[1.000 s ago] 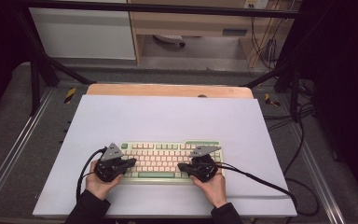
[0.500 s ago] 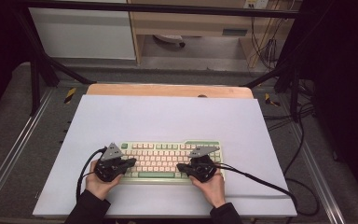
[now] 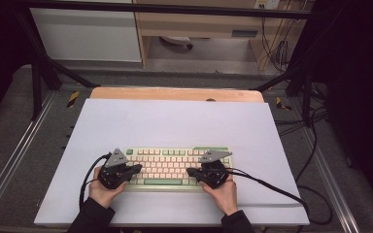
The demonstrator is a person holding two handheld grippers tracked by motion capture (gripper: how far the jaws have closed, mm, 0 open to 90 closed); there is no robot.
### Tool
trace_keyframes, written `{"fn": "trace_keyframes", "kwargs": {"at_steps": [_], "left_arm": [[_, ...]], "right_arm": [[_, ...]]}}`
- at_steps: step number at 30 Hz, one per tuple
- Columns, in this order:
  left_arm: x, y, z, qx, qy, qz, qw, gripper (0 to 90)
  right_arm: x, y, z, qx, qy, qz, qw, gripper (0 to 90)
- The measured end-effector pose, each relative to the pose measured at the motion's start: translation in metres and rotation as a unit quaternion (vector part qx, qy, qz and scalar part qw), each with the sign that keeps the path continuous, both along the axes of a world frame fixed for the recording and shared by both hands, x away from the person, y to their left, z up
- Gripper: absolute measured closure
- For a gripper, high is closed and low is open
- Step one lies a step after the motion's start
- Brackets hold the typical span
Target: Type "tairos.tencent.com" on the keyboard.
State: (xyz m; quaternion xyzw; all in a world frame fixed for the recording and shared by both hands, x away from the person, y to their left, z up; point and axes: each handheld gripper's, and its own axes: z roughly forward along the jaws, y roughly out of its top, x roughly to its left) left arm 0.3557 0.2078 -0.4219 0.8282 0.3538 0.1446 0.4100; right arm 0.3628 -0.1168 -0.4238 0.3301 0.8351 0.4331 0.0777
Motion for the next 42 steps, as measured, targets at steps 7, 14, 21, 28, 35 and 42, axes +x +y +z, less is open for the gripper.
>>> {"fn": "trace_keyframes", "kwargs": {"at_steps": [7, 14, 21, 28, 35, 42], "left_arm": [[0.0, -0.002, 0.002, -0.001, -0.003, -0.002, 1.0, 90.0], [-0.001, -0.006, 0.004, -0.002, -0.005, 0.0, 1.0, 90.0], [-0.002, -0.013, 0.006, 0.002, -0.008, -0.003, 1.0, 90.0], [0.0, -0.023, 0.009, 0.004, -0.009, -0.007, 0.9999, 90.0], [0.005, -0.035, 0.011, 0.009, -0.009, -0.013, 0.9998, 90.0], [0.013, -0.05, 0.011, 0.01, -0.005, -0.015, 0.9998, 90.0]], "right_arm": [[0.0, -0.005, 0.005, -0.002, -0.007, -0.003, 1.0, 90.0], [0.002, -0.011, 0.005, -0.001, -0.004, -0.01, 0.9999, 90.0], [0.002, -0.014, 0.006, -0.001, -0.004, -0.012, 0.9999, 90.0], [0.002, -0.014, 0.005, -0.003, -0.004, -0.011, 0.9999, 90.0], [0.002, -0.014, 0.006, -0.006, -0.005, -0.012, 0.9999, 90.0], [0.001, -0.014, 0.007, -0.003, -0.006, -0.011, 0.9999, 90.0]]}}
